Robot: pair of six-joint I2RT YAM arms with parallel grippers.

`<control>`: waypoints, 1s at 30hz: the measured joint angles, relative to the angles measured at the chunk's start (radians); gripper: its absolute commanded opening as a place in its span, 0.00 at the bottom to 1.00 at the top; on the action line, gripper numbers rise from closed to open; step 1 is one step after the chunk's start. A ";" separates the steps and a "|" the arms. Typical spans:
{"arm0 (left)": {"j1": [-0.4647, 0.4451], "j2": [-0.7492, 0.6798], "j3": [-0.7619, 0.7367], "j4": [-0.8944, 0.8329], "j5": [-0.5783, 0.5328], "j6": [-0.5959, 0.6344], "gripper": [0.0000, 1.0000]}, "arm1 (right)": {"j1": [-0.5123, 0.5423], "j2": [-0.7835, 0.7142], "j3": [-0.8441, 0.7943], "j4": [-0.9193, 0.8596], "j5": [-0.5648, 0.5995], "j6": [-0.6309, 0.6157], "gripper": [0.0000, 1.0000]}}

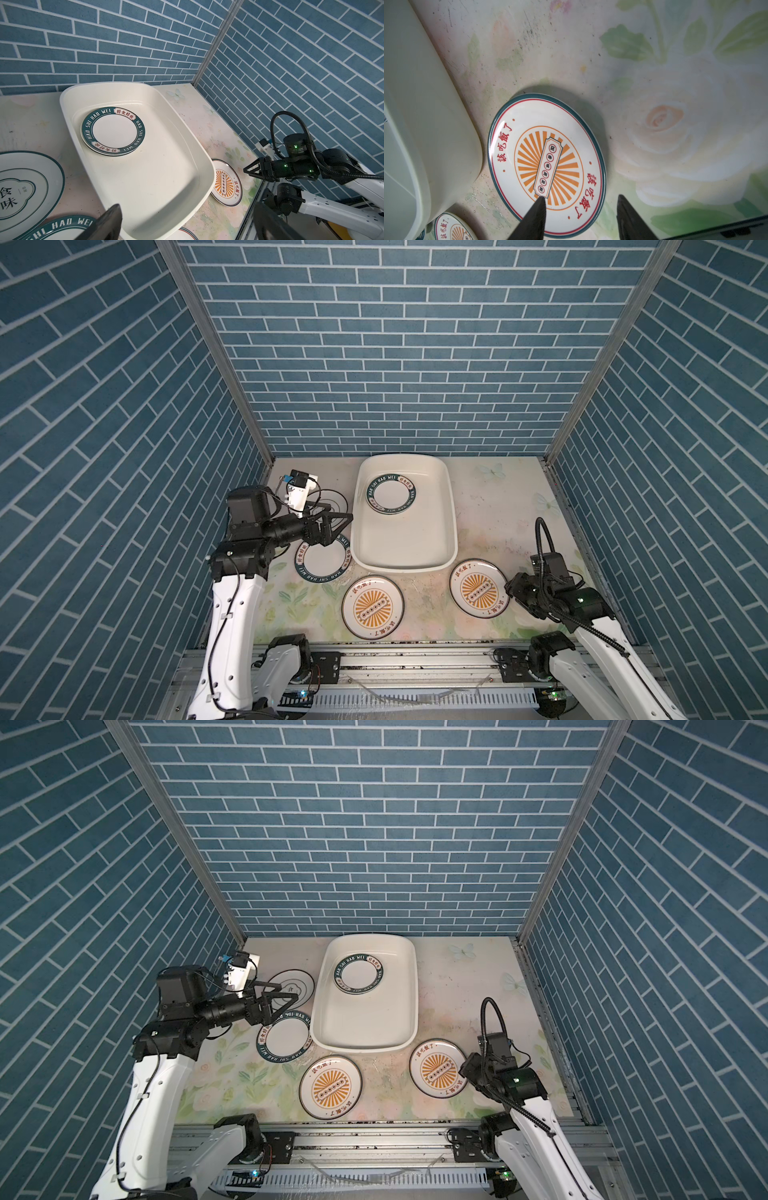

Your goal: Place the plates into the plastic bin on the countertop

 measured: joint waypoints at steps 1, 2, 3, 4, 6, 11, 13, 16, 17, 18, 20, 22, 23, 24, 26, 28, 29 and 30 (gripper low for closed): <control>0.000 0.000 0.000 0.000 0.000 -0.001 1.00 | -0.002 -0.010 -0.005 -0.010 -0.005 0.000 0.56; 0.000 0.002 0.000 0.000 0.001 -0.002 1.00 | -0.002 -0.019 -0.011 -0.019 -0.016 0.002 0.56; 0.000 0.003 0.000 0.000 0.002 -0.004 1.00 | -0.002 -0.028 -0.018 -0.024 -0.027 0.005 0.56; 0.000 0.004 0.000 0.000 0.003 -0.005 0.99 | -0.002 -0.035 -0.026 -0.031 -0.036 0.008 0.56; 0.000 0.008 0.000 0.000 0.004 -0.008 1.00 | -0.003 -0.049 -0.048 -0.045 -0.059 0.009 0.56; 0.000 0.010 0.000 -0.001 0.005 -0.011 0.99 | -0.003 -0.058 -0.076 -0.055 -0.106 0.016 0.57; 0.000 0.010 0.000 -0.001 0.008 -0.012 1.00 | -0.003 -0.057 -0.086 -0.047 -0.126 0.018 0.57; 0.000 0.010 0.000 0.000 0.011 -0.012 1.00 | -0.003 -0.060 -0.110 -0.029 -0.151 0.028 0.57; 0.000 0.010 0.000 -0.001 0.012 -0.012 1.00 | -0.003 -0.060 -0.118 -0.024 -0.157 0.032 0.56; 0.000 0.010 0.000 -0.001 0.013 -0.012 1.00 | -0.003 -0.060 -0.125 -0.020 -0.163 0.035 0.56; 0.000 0.011 0.000 -0.001 0.015 -0.012 1.00 | -0.003 -0.060 -0.131 -0.017 -0.168 0.042 0.57; 0.000 0.011 0.000 -0.001 0.015 -0.012 1.00 | -0.004 -0.057 -0.134 -0.014 -0.172 0.051 0.56; 0.000 0.011 0.000 -0.001 0.015 -0.012 1.00 | -0.004 -0.051 -0.136 -0.013 -0.176 0.053 0.56; 0.000 0.010 0.000 -0.001 0.015 -0.012 1.00 | -0.004 -0.042 -0.141 -0.009 -0.180 0.053 0.56; 0.000 0.010 0.000 -0.001 0.015 -0.012 1.00 | -0.005 -0.021 -0.152 0.000 -0.185 0.054 0.56; 0.000 0.011 0.000 -0.001 0.015 -0.012 0.99 | -0.005 -0.006 -0.164 0.008 -0.187 0.060 0.56; 0.000 0.010 0.000 -0.001 0.015 -0.012 1.00 | -0.005 -0.003 -0.168 0.013 -0.187 0.061 0.56; 0.000 0.010 0.000 -0.001 0.015 -0.012 1.00 | -0.005 -0.002 -0.171 0.018 -0.187 0.061 0.56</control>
